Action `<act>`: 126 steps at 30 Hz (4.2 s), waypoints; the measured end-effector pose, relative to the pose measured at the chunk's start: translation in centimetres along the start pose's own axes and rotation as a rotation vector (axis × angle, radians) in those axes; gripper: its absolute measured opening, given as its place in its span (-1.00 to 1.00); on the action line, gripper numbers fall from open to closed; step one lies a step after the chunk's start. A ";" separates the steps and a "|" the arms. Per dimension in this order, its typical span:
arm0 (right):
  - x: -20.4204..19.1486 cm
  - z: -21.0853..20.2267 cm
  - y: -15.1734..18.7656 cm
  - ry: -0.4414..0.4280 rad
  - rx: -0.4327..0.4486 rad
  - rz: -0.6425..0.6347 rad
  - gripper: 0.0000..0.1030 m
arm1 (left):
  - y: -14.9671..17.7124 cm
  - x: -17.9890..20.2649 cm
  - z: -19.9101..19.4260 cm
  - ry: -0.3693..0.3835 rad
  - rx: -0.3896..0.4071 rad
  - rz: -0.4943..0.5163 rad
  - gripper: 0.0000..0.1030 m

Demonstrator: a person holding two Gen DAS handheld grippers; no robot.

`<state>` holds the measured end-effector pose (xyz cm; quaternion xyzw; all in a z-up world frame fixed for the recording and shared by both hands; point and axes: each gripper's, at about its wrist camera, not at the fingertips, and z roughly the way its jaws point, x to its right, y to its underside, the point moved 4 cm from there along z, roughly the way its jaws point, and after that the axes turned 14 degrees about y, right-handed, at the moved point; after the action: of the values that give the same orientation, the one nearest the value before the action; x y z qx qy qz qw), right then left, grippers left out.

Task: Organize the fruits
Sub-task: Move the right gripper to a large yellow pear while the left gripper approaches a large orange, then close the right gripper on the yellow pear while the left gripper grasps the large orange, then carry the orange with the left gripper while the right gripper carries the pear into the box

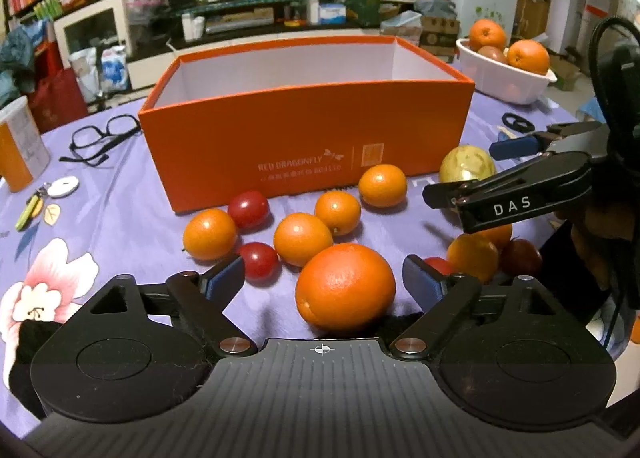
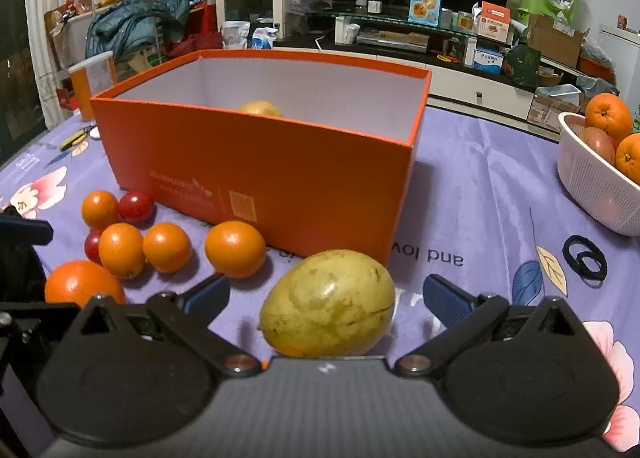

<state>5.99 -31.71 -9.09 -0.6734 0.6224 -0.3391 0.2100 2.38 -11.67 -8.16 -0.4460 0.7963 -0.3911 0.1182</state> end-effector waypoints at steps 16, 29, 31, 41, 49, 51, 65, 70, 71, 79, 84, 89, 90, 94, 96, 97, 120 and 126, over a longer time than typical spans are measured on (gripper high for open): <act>-0.1 0.1 0.1 -0.003 -0.005 0.001 0.99 | 0.4 0.2 0.6 -0.007 -0.024 0.004 0.41; -0.1 0.4 0.2 -0.003 -0.010 0.008 0.98 | 0.6 0.2 0.5 0.012 -0.019 -0.009 0.34; 0.1 0.3 0.2 -0.006 -0.009 0.009 0.98 | 0.7 0.1 0.5 0.019 -0.023 -0.013 0.25; 0.3 0.5 0.2 -0.020 -0.026 0.020 0.96 | 0.8 0.5 1.1 0.032 -0.043 -0.002 0.16; 0.6 0.6 0.2 -0.021 -0.030 0.027 0.95 | 1.0 0.4 1.7 0.034 -0.058 -0.013 0.04; 0.5 0.6 0.2 -0.024 -0.032 0.028 0.91 | 1.0 0.3 1.8 0.044 -0.063 -0.023 0.00; 0.6 1.1 0.7 -0.042 -0.072 0.034 0.41 | 0.9 0.6 2.0 0.044 -0.061 -0.016 -0.13; 0.7 1.1 0.7 -0.041 -0.077 0.039 0.42 | 1.0 0.9 2.4 0.032 -0.074 0.007 -0.23; 0.7 1.2 0.6 -0.043 -0.082 0.042 0.42 | 1.0 0.9 2.5 0.028 -0.075 0.010 -0.25; 0.6 1.3 0.5 -0.041 -0.089 0.053 0.38 | 1.0 1.0 2.7 0.015 -0.072 0.023 -0.33; 0.6 1.3 0.5 -0.039 -0.094 0.058 0.37 | 1.0 1.0 2.7 0.014 -0.072 0.032 -0.35; 0.6 0.9 0.3 -0.024 -0.074 0.047 0.36 | 0.9 0.9 2.4 0.020 -0.069 0.027 -0.35; 0.6 0.6 0.1 -0.018 -0.062 0.048 0.36 | 0.8 0.8 2.3 0.021 -0.066 0.027 -0.35; 0.7 0.0 -0.5 -0.010 -0.044 0.060 0.36 | 0.7 0.8 2.1 0.021 -0.058 0.027 -0.35; 0.6 0.0 -0.6 0.011 -0.052 0.053 0.36 | 0.7 0.7 2.0 0.018 -0.058 0.025 -0.35; 0.5 0.1 -0.6 0.022 -0.056 0.048 0.36 | 0.7 0.7 2.0 0.018 -0.058 0.025 -0.35; 2.0 0.5 -0.2 0.156 -0.131 0.075 0.36 | 0.0 -0.1 1.3 -0.016 -0.029 0.009 -0.36; 2.0 0.6 -0.1 0.163 -0.139 0.075 0.36 | -0.2 -0.1 1.2 -0.016 -0.024 0.008 -0.36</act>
<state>6.49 -33.74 -9.03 -0.6330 0.6841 -0.3405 0.1239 3.15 -12.29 -8.83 -0.4474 0.8018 -0.3773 0.1207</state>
